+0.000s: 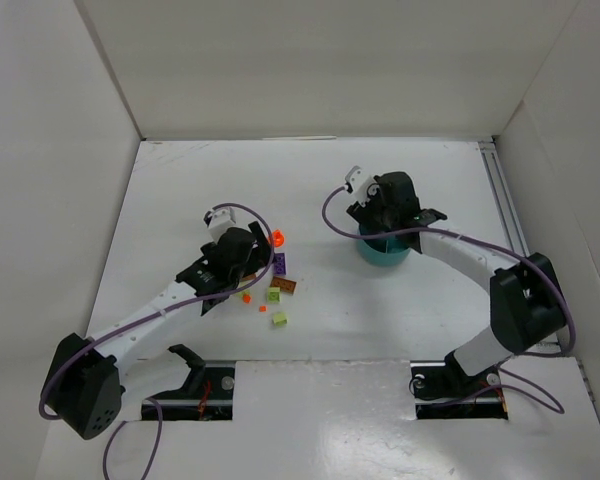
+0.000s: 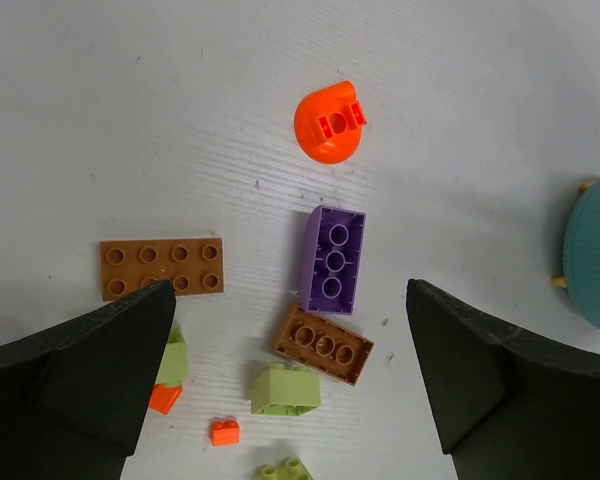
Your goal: Sort the legos into containers by color
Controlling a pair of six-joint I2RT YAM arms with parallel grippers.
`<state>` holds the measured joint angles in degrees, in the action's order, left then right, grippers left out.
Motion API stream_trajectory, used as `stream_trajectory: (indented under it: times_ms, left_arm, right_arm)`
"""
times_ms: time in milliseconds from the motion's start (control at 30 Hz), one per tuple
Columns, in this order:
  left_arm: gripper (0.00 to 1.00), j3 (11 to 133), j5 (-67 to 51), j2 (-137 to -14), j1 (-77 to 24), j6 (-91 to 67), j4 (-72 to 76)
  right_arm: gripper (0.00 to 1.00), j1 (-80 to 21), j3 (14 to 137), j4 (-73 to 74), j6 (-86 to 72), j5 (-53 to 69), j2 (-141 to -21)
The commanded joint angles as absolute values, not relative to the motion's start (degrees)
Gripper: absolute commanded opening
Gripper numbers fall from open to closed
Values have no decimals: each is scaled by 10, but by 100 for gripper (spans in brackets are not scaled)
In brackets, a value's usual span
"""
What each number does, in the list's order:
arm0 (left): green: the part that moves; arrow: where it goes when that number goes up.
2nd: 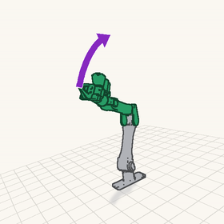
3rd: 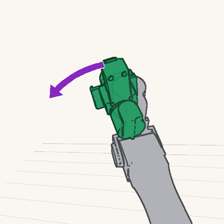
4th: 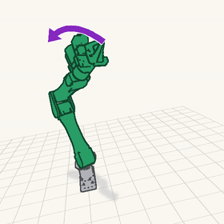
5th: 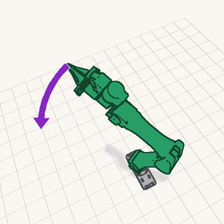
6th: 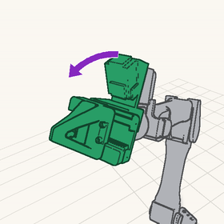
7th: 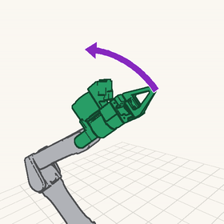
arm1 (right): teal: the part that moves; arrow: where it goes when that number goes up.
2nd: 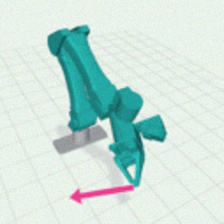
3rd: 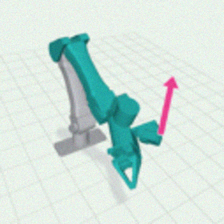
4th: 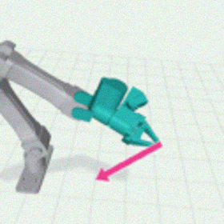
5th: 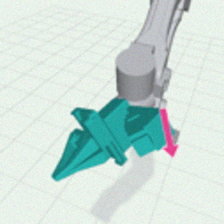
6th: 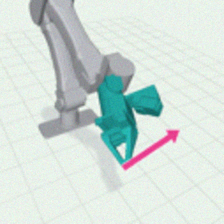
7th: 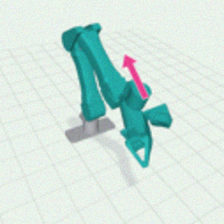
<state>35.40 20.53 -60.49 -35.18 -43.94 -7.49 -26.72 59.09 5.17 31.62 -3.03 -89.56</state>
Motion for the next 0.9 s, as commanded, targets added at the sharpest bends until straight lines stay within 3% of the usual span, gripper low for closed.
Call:
stream_trajectory:
  times_ms: [0,333,400,467,667,867]
  left_arm:
    - [100,372,197,-591,-350,-434,-64]
    - [100,388,185,-579,-350,-424,-105]
    - [100,393,179,-579,-350,-424,-117]
    - [100,393,173,-572,-350,-429,-128]
    - [100,374,175,-541,-350,-482,-187]
    - [100,354,192,-493,-350,-529,-235]
  right_arm:
    - [69,-276,592,35,308,-12,-843]
    - [76,-306,592,58,308,67,-761]
    - [83,-334,587,58,303,74,-754]
    - [100,-359,571,58,297,74,-748]
    - [100,-445,522,30,194,40,-753]
    - [100,-526,470,-91,115,40,-790]
